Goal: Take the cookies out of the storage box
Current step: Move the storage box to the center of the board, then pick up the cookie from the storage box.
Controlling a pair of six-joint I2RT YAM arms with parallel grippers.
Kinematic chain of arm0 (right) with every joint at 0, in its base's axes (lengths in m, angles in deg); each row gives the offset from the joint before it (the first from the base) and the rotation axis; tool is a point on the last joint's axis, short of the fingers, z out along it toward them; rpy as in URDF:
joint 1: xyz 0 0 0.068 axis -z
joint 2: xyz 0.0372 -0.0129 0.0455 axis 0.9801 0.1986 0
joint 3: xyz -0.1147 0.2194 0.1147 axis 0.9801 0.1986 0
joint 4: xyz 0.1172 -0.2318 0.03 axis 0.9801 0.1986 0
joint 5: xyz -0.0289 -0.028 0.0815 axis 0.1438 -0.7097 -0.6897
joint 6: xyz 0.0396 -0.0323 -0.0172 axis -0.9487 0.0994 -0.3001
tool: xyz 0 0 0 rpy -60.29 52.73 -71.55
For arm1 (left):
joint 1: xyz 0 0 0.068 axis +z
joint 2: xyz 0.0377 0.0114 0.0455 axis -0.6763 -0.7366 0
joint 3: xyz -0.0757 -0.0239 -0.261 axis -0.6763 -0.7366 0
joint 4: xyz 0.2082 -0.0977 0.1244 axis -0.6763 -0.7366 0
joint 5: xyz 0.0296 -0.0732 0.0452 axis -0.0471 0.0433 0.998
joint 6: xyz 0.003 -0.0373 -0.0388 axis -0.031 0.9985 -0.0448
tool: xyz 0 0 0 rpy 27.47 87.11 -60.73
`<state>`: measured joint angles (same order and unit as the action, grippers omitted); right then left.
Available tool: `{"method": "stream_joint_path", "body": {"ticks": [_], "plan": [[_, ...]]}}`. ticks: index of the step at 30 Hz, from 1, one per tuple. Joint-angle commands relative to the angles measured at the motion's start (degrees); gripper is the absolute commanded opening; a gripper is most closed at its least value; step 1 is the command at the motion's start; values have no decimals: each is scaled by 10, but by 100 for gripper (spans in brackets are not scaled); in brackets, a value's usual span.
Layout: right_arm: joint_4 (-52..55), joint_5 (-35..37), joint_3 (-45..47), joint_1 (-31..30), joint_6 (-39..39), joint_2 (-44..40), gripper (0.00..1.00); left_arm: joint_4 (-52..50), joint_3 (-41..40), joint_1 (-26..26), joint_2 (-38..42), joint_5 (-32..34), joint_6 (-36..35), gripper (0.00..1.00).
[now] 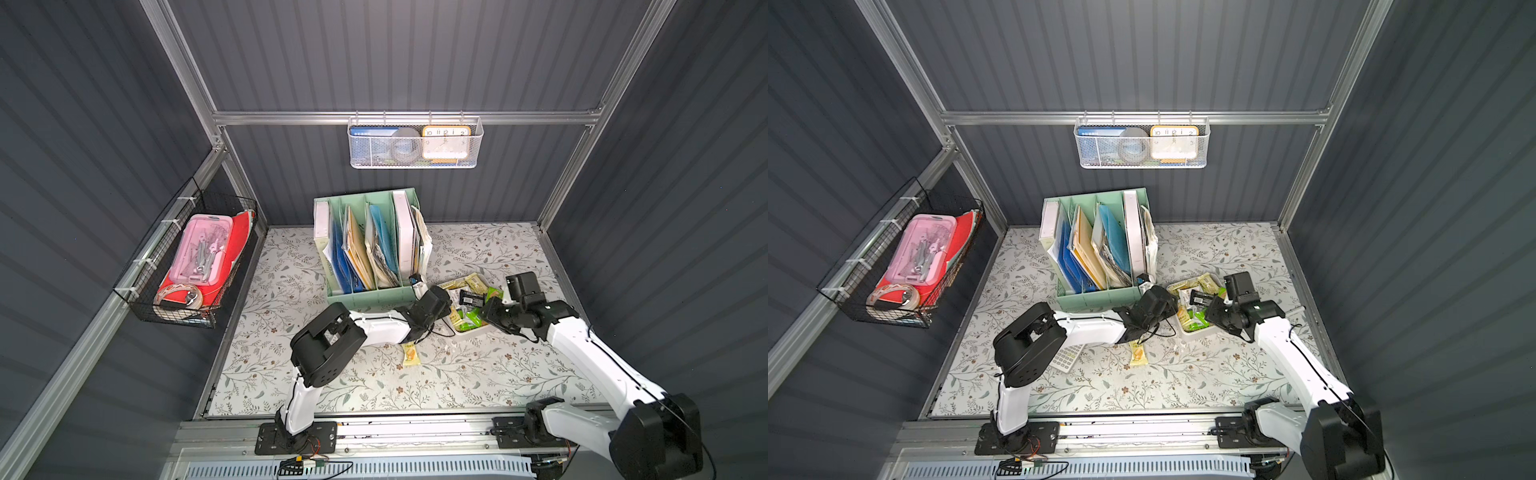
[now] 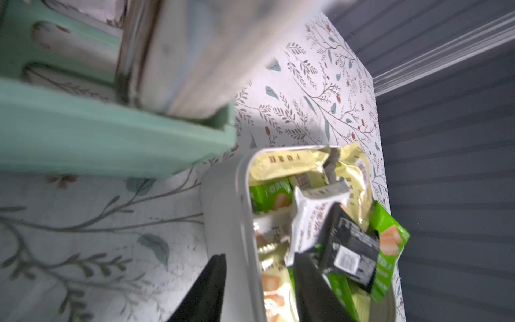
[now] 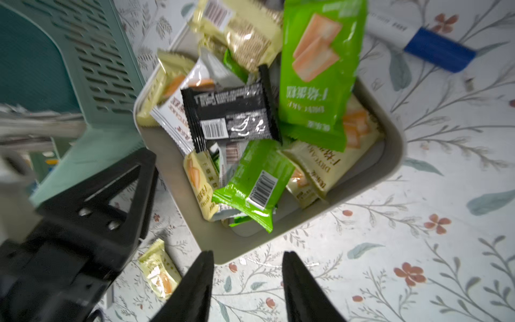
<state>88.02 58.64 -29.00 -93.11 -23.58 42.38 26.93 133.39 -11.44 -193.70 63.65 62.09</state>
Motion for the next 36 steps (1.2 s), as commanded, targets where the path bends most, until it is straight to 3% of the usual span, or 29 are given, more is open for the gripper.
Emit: {"method": "stream_joint_path", "body": {"ticks": [1, 7, 15, 18, 21, 27, 36], "plan": [[28, 64, -38, -30, 31, 32, 49, -22, -35, -29, 73, 85, -27, 47], [9, 112, -80, -31, 62, 88, 55, -24, -133, -57, 169, 155, 62, 48], [73, 155, -174, -51, 265, 166, 64, -49, -262, -59, 279, 220, 186, 52], [69, 175, -175, -71, 395, 180, 64, -78, -277, -57, 297, 242, 193, 55], [63, 214, -174, -73, 475, 196, 67, -89, -281, -46, 308, 232, 170, 55], [73, 168, -208, -62, 565, 244, 67, -33, -314, 26, 324, 127, 108, 56], [88, 112, -240, -57, 657, 270, 67, 12, -349, 38, 348, 108, 85, 56]]}}
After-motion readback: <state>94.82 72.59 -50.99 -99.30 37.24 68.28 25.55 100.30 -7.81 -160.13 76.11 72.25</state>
